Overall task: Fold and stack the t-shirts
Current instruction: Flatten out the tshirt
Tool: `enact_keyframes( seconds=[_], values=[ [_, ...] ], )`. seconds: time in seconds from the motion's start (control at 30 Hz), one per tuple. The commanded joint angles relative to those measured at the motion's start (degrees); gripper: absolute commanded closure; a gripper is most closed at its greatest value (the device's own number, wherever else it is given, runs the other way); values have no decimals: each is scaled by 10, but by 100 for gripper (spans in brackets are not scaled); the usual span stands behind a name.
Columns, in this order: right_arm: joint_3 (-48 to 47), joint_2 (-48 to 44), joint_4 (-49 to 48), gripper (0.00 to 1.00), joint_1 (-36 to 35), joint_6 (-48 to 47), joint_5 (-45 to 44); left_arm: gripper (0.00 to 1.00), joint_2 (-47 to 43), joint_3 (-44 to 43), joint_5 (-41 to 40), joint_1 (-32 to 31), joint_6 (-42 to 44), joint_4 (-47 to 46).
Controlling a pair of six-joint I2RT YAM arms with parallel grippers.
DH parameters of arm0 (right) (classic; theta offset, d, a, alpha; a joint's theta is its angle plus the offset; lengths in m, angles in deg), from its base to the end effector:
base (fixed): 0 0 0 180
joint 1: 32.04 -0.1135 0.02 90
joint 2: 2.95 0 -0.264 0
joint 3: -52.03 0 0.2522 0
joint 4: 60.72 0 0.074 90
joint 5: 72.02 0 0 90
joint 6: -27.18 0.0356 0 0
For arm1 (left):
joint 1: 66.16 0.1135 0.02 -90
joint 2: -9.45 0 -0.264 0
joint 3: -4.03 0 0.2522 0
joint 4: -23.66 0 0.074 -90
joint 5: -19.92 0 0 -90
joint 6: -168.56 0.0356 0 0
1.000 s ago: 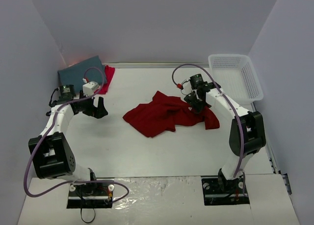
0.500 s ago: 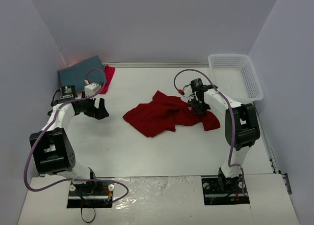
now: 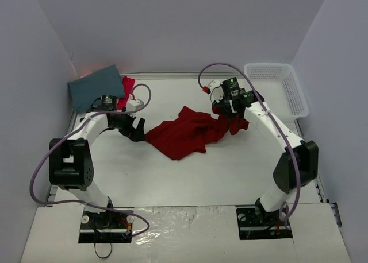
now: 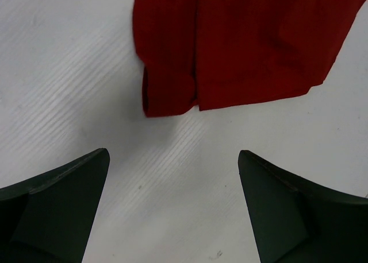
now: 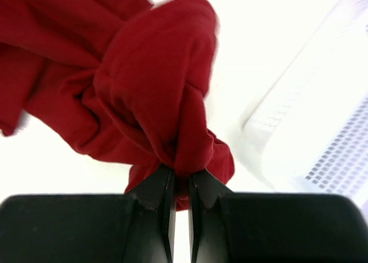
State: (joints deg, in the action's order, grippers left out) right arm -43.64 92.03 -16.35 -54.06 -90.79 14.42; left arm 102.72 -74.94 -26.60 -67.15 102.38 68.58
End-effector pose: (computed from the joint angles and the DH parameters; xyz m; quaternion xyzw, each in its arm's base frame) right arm 0.3478 0.1383 0.3039 -0.3772 0.8381 -0.0489 0.3911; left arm 0.3301 -0.0302 0.2290 0.2884 0.8535 -0.3013 0.3123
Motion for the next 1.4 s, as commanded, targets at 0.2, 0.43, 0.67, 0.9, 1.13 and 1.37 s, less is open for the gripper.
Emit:
enact_keyframes(
  seconds=[0.2, 0.43, 0.67, 0.9, 1.13, 1.37],
  values=[
    [17, -51, 28, 100, -19, 35, -3, 6, 75, -66, -31, -44, -16, 32],
    [27, -47, 23, 100, -25, 44, 4, 6, 75, -42, -45, -65, -15, -1],
    [39, -45, 20, 100, -27, 47, 1, 1, 117, -65, -45, -96, -3, 16],
    [46, -48, 16, 100, -25, 48, -1, 45, 138, -67, -49, -108, 6, 20],
    [50, -45, 11, 100, -26, 48, -2, 98, 143, -85, -50, -110, 4, 33],
    [-9, -52, 10, 100, 3, 45, -51, 97, 75, -145, -168, -57, -6, 67]
  ],
)
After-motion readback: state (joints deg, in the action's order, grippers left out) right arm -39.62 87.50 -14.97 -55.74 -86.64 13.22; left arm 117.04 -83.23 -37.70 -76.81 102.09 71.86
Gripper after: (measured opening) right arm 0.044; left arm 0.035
